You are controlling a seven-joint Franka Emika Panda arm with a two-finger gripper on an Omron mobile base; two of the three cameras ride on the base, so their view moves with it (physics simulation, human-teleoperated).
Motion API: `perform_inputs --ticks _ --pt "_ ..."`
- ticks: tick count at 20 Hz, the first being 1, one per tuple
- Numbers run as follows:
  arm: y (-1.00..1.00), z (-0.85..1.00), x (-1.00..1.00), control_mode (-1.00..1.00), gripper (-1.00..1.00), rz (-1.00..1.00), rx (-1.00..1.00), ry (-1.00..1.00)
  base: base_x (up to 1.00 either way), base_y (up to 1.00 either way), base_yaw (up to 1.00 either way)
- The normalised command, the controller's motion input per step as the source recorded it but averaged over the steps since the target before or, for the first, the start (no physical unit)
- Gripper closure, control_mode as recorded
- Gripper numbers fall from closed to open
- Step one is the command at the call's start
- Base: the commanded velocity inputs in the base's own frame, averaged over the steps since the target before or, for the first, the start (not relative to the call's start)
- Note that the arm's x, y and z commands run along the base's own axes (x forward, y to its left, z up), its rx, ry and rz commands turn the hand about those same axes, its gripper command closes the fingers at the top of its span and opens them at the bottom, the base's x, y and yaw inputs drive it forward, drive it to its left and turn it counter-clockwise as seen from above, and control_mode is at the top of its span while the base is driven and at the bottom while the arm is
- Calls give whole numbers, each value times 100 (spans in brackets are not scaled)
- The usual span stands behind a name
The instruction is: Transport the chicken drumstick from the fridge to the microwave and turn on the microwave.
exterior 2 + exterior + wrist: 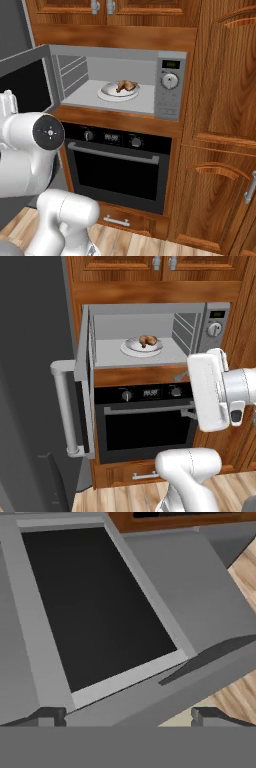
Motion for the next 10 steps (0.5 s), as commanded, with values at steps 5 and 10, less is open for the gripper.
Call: perform_inputs --ticks 5,10 --pt "19 -10 -37 -100 -100 0 12 0 0 0 0" --pt "29 -14 -29 -100 -100 0 5 0 0 0 0"
